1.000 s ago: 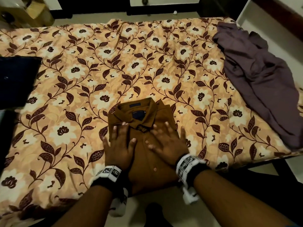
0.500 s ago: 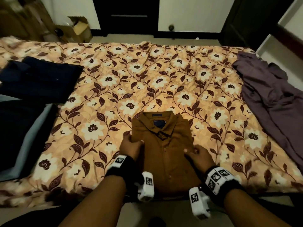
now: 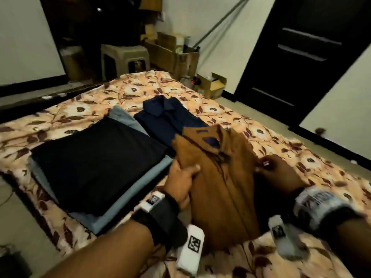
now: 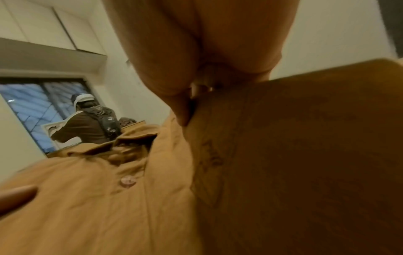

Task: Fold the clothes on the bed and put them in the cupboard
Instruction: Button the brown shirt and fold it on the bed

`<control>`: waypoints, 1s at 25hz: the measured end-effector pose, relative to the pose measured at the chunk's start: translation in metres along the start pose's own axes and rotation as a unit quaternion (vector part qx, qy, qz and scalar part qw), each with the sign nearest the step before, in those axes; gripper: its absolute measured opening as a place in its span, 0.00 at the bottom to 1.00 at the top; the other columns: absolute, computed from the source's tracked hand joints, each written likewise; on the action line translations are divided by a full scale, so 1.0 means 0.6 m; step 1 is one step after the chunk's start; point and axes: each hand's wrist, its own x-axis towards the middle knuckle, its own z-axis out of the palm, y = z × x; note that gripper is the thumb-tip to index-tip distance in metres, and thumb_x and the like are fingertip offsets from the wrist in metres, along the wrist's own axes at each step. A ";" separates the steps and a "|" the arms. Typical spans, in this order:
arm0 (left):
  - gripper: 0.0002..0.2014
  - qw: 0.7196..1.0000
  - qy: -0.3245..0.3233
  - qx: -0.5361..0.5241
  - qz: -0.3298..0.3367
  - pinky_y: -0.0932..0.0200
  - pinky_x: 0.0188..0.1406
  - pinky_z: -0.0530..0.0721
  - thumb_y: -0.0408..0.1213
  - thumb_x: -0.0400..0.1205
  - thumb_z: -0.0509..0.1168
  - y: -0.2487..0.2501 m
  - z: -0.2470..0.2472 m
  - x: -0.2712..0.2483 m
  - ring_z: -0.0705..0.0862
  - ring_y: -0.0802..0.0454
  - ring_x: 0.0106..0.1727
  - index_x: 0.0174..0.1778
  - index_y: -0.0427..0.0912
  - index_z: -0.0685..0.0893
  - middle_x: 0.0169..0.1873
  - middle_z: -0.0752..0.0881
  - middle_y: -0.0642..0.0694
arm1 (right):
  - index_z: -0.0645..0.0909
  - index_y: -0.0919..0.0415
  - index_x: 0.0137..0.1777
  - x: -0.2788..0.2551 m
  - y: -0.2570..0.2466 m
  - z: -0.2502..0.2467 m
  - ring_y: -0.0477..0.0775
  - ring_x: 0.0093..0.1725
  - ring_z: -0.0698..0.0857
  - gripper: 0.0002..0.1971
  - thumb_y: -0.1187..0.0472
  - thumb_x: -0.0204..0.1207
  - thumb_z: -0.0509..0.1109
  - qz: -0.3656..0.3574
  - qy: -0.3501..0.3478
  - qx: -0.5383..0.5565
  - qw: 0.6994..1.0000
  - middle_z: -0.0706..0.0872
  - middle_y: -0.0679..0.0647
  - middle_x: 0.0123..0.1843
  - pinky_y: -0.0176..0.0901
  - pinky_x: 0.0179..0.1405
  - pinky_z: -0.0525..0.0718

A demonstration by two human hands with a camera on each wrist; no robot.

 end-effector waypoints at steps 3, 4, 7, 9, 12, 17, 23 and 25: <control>0.18 0.992 0.076 -0.036 0.098 0.45 0.53 0.87 0.21 0.82 0.63 0.083 -0.040 0.156 0.88 0.44 0.52 0.61 0.48 0.77 0.52 0.88 0.43 | 0.84 0.56 0.51 0.217 -0.142 0.033 0.53 0.46 0.82 0.09 0.59 0.72 0.77 -0.096 0.070 -0.018 0.993 0.85 0.54 0.45 0.39 0.46 0.74; 0.19 0.989 0.079 -0.041 0.119 0.44 0.56 0.87 0.21 0.82 0.64 0.118 -0.047 0.211 0.87 0.45 0.54 0.63 0.46 0.75 0.53 0.88 0.44 | 0.86 0.57 0.50 0.277 -0.188 0.038 0.53 0.46 0.83 0.10 0.59 0.70 0.79 -0.123 0.109 0.004 0.986 0.85 0.54 0.43 0.38 0.46 0.74; 0.30 0.978 0.148 0.037 0.145 0.39 0.66 0.81 0.31 0.72 0.71 0.171 -0.084 0.345 0.85 0.39 0.62 0.71 0.40 0.71 0.62 0.84 0.39 | 0.85 0.57 0.59 0.416 -0.269 0.091 0.57 0.55 0.86 0.15 0.57 0.73 0.76 -0.175 0.173 -0.028 0.969 0.88 0.58 0.52 0.40 0.52 0.78; 0.32 0.962 0.184 0.180 0.087 0.48 0.66 0.79 0.30 0.75 0.69 0.160 -0.126 0.407 0.81 0.36 0.67 0.76 0.38 0.67 0.68 0.80 0.36 | 0.75 0.52 0.72 0.468 -0.266 0.193 0.61 0.67 0.80 0.26 0.44 0.76 0.70 -0.176 0.091 -0.157 0.968 0.82 0.59 0.68 0.48 0.66 0.77; 0.28 0.926 0.170 0.337 -0.003 0.58 0.53 0.75 0.30 0.84 0.64 0.119 -0.182 0.439 0.77 0.38 0.72 0.79 0.28 0.63 0.74 0.74 0.33 | 0.53 0.47 0.83 0.436 -0.199 0.352 0.65 0.82 0.57 0.42 0.27 0.74 0.54 -0.148 -0.074 -0.328 0.930 0.59 0.59 0.84 0.61 0.81 0.56; 0.44 0.813 0.278 0.490 0.146 0.47 0.80 0.62 0.30 0.79 0.65 0.099 -0.127 0.387 0.57 0.37 0.83 0.86 0.42 0.43 0.84 0.52 0.36 | 0.46 0.43 0.84 0.363 -0.175 0.377 0.67 0.84 0.47 0.38 0.32 0.79 0.54 -0.147 -0.056 -0.272 0.949 0.45 0.51 0.87 0.69 0.79 0.49; 0.26 0.645 -0.097 0.754 0.077 0.40 0.65 0.77 0.37 0.79 0.66 -0.111 0.034 0.180 0.74 0.31 0.69 0.75 0.45 0.70 0.72 0.72 0.35 | 0.77 0.65 0.71 0.139 0.022 0.213 0.64 0.71 0.76 0.21 0.57 0.81 0.66 -0.099 -0.132 -0.122 0.979 0.78 0.63 0.71 0.47 0.66 0.72; 0.27 0.640 -0.194 0.743 0.035 0.42 0.67 0.76 0.34 0.82 0.63 -0.198 0.114 0.085 0.74 0.32 0.70 0.79 0.44 0.66 0.74 0.71 0.34 | 0.75 0.63 0.73 0.006 0.165 0.133 0.61 0.74 0.73 0.23 0.54 0.81 0.67 -0.005 -0.140 -0.130 0.982 0.75 0.59 0.74 0.45 0.69 0.69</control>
